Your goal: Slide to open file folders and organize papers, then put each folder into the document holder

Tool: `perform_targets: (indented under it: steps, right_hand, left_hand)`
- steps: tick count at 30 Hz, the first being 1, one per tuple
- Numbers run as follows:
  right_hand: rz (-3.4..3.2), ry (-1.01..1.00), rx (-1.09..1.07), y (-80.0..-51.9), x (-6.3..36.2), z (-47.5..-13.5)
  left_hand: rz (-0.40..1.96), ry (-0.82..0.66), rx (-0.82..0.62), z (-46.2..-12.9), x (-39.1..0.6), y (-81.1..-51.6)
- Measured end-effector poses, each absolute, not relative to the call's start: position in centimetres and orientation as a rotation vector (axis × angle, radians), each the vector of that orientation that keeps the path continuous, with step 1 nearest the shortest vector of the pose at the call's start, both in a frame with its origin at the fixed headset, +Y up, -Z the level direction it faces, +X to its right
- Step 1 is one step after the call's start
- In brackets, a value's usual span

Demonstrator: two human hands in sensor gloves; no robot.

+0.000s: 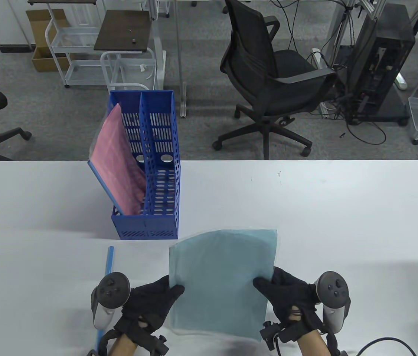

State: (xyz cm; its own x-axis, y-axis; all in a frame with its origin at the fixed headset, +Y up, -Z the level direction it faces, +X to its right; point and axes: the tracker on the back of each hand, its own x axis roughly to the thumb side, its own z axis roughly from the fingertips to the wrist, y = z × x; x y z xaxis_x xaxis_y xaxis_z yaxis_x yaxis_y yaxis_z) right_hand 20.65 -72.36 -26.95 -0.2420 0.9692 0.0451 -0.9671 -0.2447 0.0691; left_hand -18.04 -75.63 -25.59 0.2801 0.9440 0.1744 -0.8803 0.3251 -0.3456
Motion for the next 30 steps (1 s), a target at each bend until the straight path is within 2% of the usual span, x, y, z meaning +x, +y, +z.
perform_targets:
  steps: [3, 5, 7, 9, 11, 13, 14, 17, 19, 21, 27, 30]
  right_hand:
    - [1.815, 0.126, 0.021, -73.5, 21.2, -27.5]
    - [1.898, 0.105, -0.07, -73.8, 21.4, -27.5]
    - [2.103, 0.03, -0.176, -73.4, 21.5, -27.3]
    - [2.429, -0.164, -0.261, -72.2, 21.2, -26.8]
    - [2.579, -0.391, -0.164, -70.6, 20.4, -26.6]
    - [2.584, -0.507, 0.085, -68.8, 19.0, -26.6]
    - [2.539, -0.5, 0.169, -68.2, 18.4, -26.6]
    - [2.369, -0.306, 0.441, -66.9, 15.4, -27.4]
    - [2.402, -0.267, 0.439, -66.9, 13.9, -27.9]
    - [2.455, -0.356, 0.323, -67.4, 13.1, -28.2]
    - [2.61, -0.493, 0.279, -68.8, 11.6, -28.1]
    - [2.652, -0.48, 0.287, -69.3, 11.8, -28.4]
  left_hand:
    - [1.228, -0.355, -0.242, -25.7, -18.0, -76.0]
    - [1.214, -0.327, -0.274, -25.7, -18.0, -76.3]
    - [1.16, -0.276, -0.251, -25.5, -18.1, -76.3]
    - [1.005, -0.246, -0.208, -25.3, -18.1, -75.7]
    - [0.871, -0.235, -0.163, -25.0, -17.8, -75.0]
    - [0.756, -0.256, -0.138, -24.7, -17.1, -74.4]
    - [0.726, -0.274, -0.14, -24.6, -16.8, -74.3]
    - [0.669, -0.347, -0.179, -24.4, -15.6, -74.4]
    - [0.685, -0.388, -0.228, -24.5, -15.1, -74.8]
    - [0.695, -0.381, -0.292, -24.6, -15.0, -75.4]
    - [0.684, -0.352, -0.401, -24.9, -14.6, -76.4]
    - [0.657, -0.3, -0.381, -24.8, -14.7, -76.5]
